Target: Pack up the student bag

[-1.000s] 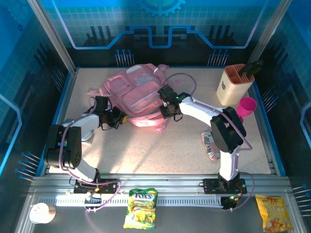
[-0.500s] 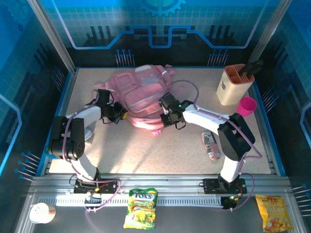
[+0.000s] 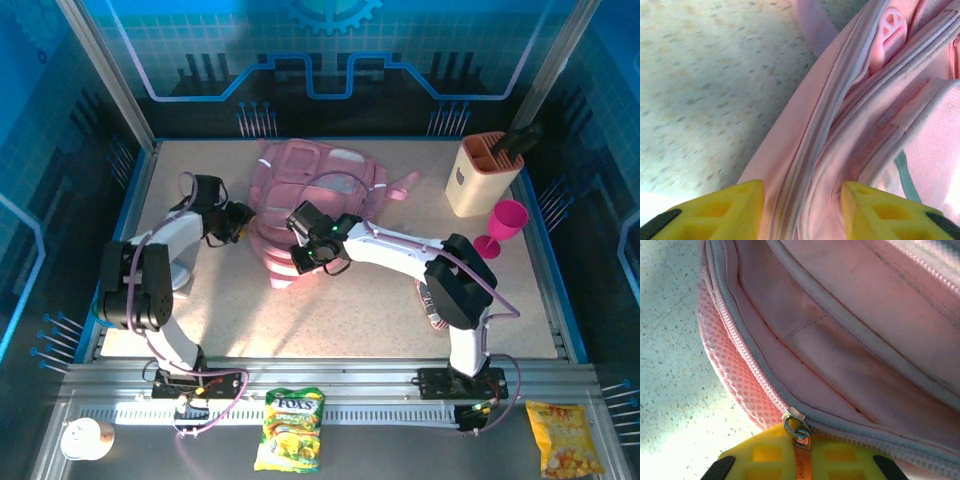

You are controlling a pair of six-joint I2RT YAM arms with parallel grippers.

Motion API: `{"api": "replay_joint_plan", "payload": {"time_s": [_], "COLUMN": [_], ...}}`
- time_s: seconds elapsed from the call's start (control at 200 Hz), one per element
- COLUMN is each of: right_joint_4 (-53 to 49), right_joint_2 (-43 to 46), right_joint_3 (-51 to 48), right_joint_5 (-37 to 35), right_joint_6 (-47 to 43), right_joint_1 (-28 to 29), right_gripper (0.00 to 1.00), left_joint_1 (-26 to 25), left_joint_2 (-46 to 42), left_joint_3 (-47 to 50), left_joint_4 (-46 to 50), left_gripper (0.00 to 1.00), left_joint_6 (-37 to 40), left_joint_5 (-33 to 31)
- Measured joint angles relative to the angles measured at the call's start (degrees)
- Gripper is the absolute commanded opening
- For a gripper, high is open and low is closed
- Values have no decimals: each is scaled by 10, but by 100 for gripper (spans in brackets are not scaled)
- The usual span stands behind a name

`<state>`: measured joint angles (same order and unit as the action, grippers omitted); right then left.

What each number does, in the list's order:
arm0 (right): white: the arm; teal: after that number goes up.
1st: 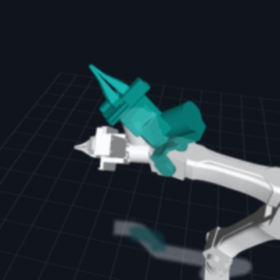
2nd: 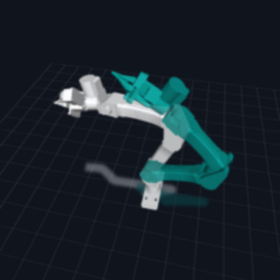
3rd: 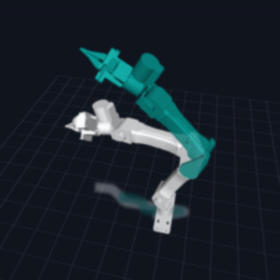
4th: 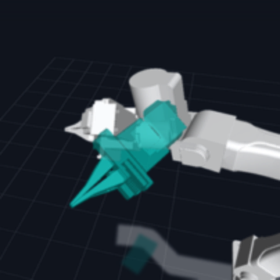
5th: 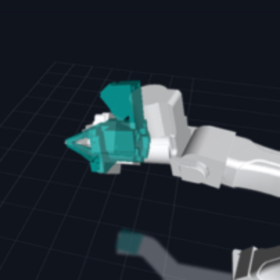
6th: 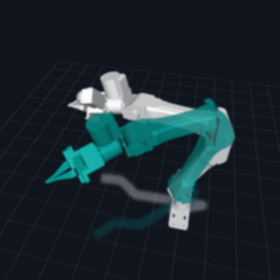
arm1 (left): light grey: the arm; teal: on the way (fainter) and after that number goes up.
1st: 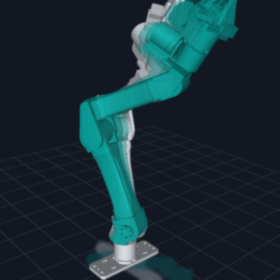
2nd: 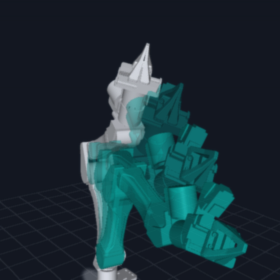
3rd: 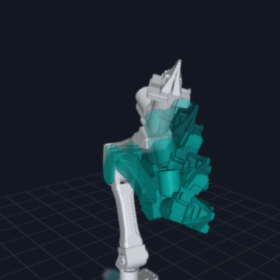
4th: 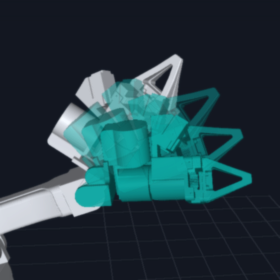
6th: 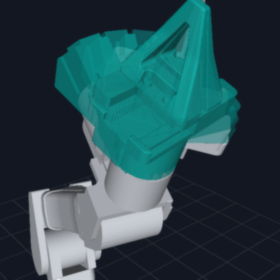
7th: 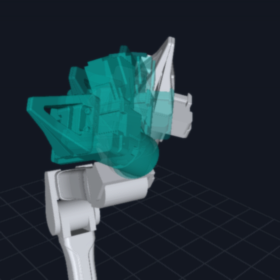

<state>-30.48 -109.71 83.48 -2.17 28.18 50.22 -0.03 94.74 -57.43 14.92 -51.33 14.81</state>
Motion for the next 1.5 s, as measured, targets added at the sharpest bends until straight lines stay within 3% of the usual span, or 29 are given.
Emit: {"api": "replay_joint_plan", "payload": {"time_s": [0.315, 0.49, 0.825, 1.181, 1.291, 1.496], "right_joint_4": [-8, -12, -10, -9, -10, -24], "right_joint_2": [-5, -5, 3, 33, 66, 94], "right_joint_3": [6, 6, -21, -62, -101, -126], "right_joint_5": [4, 8, 5, -48, -81, -107], "right_joint_6": [1, 1, 1, 19, 27, 32], "right_joint_1": [0, 1, 7, 6, -5, -60], "right_gripper": [2, 2, 3, 9, 14, 15], "left_joint_1": [-25, -54, -58, -61, -62, -61], "left_joint_2": [-94, -82, -5, 17, 16, 12], "left_joint_3": [69, 78, 58, 38, 35, 32], "left_joint_4": [28, 23, 16, 37, 45, 50], "left_gripper": [56, 52, 46, 5, 0, 0], "left_joint_6": [-19, -41, -54, -43, -38, -37], "left_joint_5": [31, 50, 57, 59, 60, 60]}}
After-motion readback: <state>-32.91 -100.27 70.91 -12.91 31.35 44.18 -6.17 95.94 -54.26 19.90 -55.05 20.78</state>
